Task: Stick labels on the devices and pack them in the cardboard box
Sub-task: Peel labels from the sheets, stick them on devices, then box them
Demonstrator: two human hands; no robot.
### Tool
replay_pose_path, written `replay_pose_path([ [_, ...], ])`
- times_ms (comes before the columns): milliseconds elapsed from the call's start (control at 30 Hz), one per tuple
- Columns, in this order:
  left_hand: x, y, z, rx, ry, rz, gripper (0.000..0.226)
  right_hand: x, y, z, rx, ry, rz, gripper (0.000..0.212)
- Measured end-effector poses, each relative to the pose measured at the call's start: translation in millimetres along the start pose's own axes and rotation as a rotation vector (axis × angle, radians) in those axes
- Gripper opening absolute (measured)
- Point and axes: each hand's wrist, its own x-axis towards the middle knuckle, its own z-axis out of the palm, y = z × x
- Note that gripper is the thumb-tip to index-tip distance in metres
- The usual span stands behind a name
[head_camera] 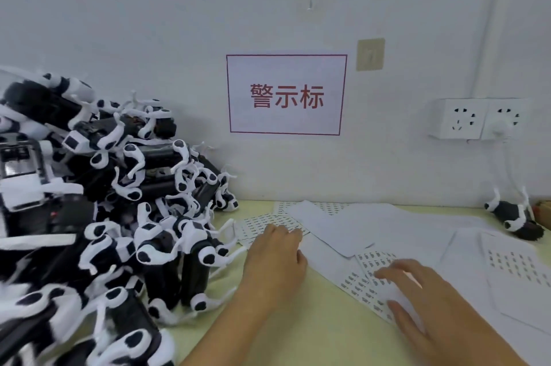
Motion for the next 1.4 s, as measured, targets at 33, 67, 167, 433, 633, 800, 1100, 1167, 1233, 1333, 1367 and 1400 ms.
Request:
replay_pose_path([
  [33, 2.0, 2.9, -16.4, 0.083, -0.01, 0.007, 0.028, -0.2, -2.5, 2.3, -0.057, 0.065, -0.058, 0.036],
  [67, 4.0, 5.4, -34.7, 0.138, -0.005, 0.0, 0.027, -1.0, -3.9, 2.0, -0.107, 0.154, -0.118, 0.025],
  [167, 9.5, 6.3, -87.8, 0.224, 0.081, -0.048, 0.026, 0.3, 5.0, -2.2, -0.06, 0.287, -0.197, 0.048],
  [433, -3.9, -32.0, -147.2, 0.375, -0.729, -0.351, 0.085, 4.9, 24.4, 3.8, 0.009, 0.335, -0.192, 0.041],
  [633, -0.4, -38.7, -145.3, 0.177, -0.463, -0.244, 0.046, 1.0, 16.7, 3.4, 0.007, 0.244, -0.152, 0.054],
  [800, 10.6, -18.9, -135.1, -0.283, 0.015, -0.13, 0.029, -5.2, 6.2, -3.4, 0.205, 0.121, -0.031, 0.029],
  [1100, 13.4, 25.7, -55.0, -0.973, -0.484, -0.339, 0.039, -5.6, -12.0, 6.4, 0.629, 0.193, 0.075, 0.093],
  [1167, 10.5, 31.7, -41.0, -1.002, -0.502, -0.34, 0.05, -4.2, -10.2, 5.9, 0.66, 0.276, 0.122, 0.077],
  [1233, 9.4, 38.0, -33.1, -1.007, -0.438, -0.321, 0.056, -3.0, -7.0, 4.0, 0.707, 0.321, 0.196, 0.064],
  [1333, 8.3, 44.2, -30.8, -0.988, -0.373, -0.21, 0.054, -1.4, 0.6, 1.9, 0.801, 0.35, 0.325, 0.044],
  [1367, 6.9, 44.9, -30.5, -0.906, -0.383, -0.119, 0.058, -0.9, 2.6, 1.1, 0.83, 0.352, 0.367, 0.036],
  [1400, 5.1, 44.9, -29.1, -0.799, -0.394, -0.022, 0.062, -0.6, 4.3, 0.7, 0.852, 0.346, 0.4, 0.029],
])
